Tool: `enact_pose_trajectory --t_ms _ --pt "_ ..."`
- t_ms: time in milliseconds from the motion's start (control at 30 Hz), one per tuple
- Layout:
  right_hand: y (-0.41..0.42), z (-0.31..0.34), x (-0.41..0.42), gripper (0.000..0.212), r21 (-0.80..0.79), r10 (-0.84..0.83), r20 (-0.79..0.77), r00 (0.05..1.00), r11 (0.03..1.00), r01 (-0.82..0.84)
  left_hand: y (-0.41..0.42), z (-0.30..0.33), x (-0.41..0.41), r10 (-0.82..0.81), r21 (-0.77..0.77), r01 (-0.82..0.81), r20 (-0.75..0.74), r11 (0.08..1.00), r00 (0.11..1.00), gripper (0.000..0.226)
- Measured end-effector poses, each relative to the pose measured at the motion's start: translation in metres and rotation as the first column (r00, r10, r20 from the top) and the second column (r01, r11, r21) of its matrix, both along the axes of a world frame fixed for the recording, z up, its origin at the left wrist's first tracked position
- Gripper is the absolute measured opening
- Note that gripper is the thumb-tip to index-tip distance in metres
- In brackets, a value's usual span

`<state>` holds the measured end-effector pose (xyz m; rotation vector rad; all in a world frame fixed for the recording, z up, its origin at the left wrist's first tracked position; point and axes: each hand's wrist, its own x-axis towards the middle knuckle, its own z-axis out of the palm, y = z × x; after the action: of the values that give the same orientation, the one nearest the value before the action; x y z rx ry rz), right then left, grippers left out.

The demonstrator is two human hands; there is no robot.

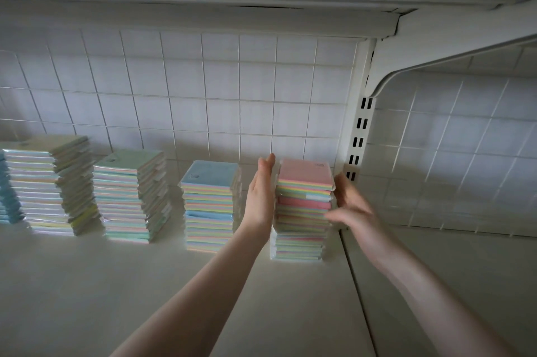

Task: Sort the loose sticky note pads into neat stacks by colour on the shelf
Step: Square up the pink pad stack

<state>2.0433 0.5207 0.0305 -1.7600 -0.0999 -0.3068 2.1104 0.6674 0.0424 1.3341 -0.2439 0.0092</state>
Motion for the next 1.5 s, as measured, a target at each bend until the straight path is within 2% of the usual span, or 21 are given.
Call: enact_pose_trajectory --t_ms 100,133,233,267,433,500,633,800,1033,1167,1200,1300,1333,1500 --pt "0.001 0.011 0.006 0.038 0.285 -0.036 -0.055 0.998 0.957 0.051 -0.002 0.0 0.009 -0.043 -0.023 0.041 -0.084 0.999 0.996 0.054" --pt "0.002 0.014 0.012 0.042 0.318 -0.054 -0.075 0.996 0.945 0.075 -0.003 0.0 0.01 -0.065 -0.027 0.063 -0.11 0.998 0.992 0.054" --pt "0.01 0.015 0.033 0.11 0.287 -0.13 -0.171 0.977 0.942 0.175 -0.007 0.001 0.008 -0.104 -0.035 0.099 -0.161 0.994 0.981 0.052" --pt "0.01 0.01 0.04 0.123 0.298 -0.159 -0.204 0.966 0.93 0.216 -0.008 0.001 0.008 -0.105 -0.034 0.101 -0.167 0.994 0.98 0.05" --pt "0.022 0.007 0.051 0.108 0.334 -0.3 -0.279 0.912 0.861 0.385 -0.009 0.001 0.005 -0.12 -0.043 0.114 -0.199 0.993 0.973 0.043" --pt "0.023 0.007 0.048 0.112 0.338 -0.329 -0.269 0.905 0.848 0.409 -0.009 0.001 0.003 -0.127 -0.06 0.117 -0.193 0.991 0.973 0.042" --pt "0.028 0.01 0.041 0.137 0.307 -0.322 -0.254 0.912 0.867 0.392 -0.01 0.0 -0.001 -0.123 -0.092 0.107 -0.196 0.99 0.973 0.046" --pt "0.036 0.014 0.036 0.112 0.28 -0.305 -0.22 0.927 0.89 0.36 -0.012 0.0 -0.003 -0.065 -0.106 0.045 -0.185 0.993 0.981 0.048" --pt "0.035 0.014 0.038 0.117 0.254 -0.287 -0.221 0.932 0.906 0.339 -0.012 -0.003 -0.002 -0.046 -0.128 0.029 -0.128 0.991 0.991 0.049" --pt "0.036 0.017 0.035 0.112 0.247 -0.285 -0.241 0.928 0.906 0.343 -0.013 -0.004 0.0 -0.031 -0.137 0.014 -0.121 0.991 0.992 0.048" --pt "0.035 0.018 0.035 0.107 0.246 -0.278 -0.244 0.929 0.909 0.336 -0.013 -0.004 0.0 -0.028 -0.137 0.011 -0.123 0.991 0.992 0.047" --pt "0.032 0.018 0.034 0.072 0.245 -0.26 -0.214 0.942 0.919 0.31 -0.015 -0.004 0.002 -0.024 -0.147 0.005 -0.129 0.989 0.991 0.046" --pt "0.031 0.017 0.034 0.067 0.243 -0.261 -0.205 0.943 0.92 0.308 -0.015 -0.004 0.002 -0.022 -0.154 0.001 -0.137 0.988 0.99 0.045" --pt "0.031 0.015 0.036 0.067 0.255 -0.279 -0.192 0.941 0.912 0.322 -0.015 -0.005 0.005 -0.024 -0.159 0.005 -0.117 0.987 0.993 0.051"
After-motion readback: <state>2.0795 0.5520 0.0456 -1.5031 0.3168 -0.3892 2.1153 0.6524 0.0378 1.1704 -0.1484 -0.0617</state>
